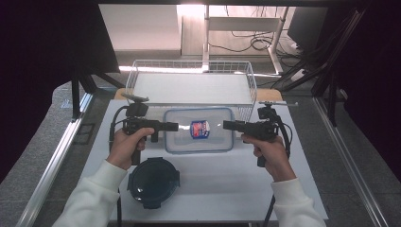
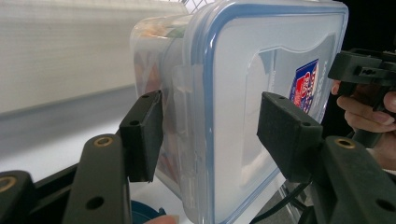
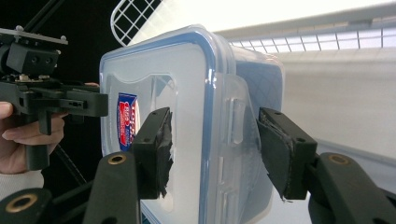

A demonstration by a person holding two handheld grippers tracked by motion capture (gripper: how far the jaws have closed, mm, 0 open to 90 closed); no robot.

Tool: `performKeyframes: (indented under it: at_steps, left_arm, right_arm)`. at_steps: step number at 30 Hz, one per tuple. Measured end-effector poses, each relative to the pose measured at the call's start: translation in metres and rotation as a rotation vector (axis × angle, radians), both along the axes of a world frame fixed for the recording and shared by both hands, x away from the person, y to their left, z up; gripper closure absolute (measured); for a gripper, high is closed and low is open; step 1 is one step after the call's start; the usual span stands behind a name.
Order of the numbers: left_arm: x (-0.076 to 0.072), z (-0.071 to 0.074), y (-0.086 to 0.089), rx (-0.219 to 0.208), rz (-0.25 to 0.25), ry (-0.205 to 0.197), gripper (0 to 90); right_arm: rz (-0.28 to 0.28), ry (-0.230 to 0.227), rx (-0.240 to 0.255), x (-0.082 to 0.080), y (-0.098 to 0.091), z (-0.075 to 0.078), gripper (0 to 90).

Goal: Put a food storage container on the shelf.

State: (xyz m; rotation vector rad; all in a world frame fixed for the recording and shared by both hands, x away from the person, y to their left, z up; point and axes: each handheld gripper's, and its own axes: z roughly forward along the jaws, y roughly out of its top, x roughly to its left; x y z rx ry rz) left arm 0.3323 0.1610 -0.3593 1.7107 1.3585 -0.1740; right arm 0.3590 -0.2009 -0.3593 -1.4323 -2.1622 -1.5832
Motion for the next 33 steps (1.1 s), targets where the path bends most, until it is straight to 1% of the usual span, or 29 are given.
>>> performKeyframes:
  at_steps: [1,8,17,22,25,26,30,33]
  left_arm:
    - [0.001,0.001,0.000,-0.002,0.001,-0.003,41.4]
    - [0.003,0.013,0.003,-0.012,0.004,-0.026,41.6]
    - [0.003,0.027,0.008,-0.004,0.012,-0.048,41.6]
    - [0.005,0.035,0.012,-0.001,0.019,-0.058,41.3]
    - [0.008,0.039,0.016,-0.005,0.021,-0.061,41.2]
    - [0.008,0.040,0.017,-0.009,0.022,-0.063,41.2]
    - [0.011,0.046,0.022,-0.028,0.026,-0.072,41.3]
    - [0.012,0.051,0.025,-0.026,0.031,-0.085,41.4]
  right_arm:
    - [0.000,0.000,0.000,0.000,0.000,0.000,45.9]
    - [0.001,-0.029,-0.003,0.004,0.002,0.014,46.0]
    - [0.008,-0.054,0.002,0.007,0.007,0.025,46.0]
    - [0.013,-0.061,0.002,0.009,0.012,0.035,46.0]
    - [0.017,-0.066,-0.005,0.013,0.017,0.042,46.0]
    - [0.017,-0.066,-0.005,0.013,0.017,0.042,46.0]
    - [0.015,-0.091,-0.015,0.015,0.021,0.052,46.1]
    - [0.023,-0.092,-0.016,0.018,0.024,0.058,46.1]
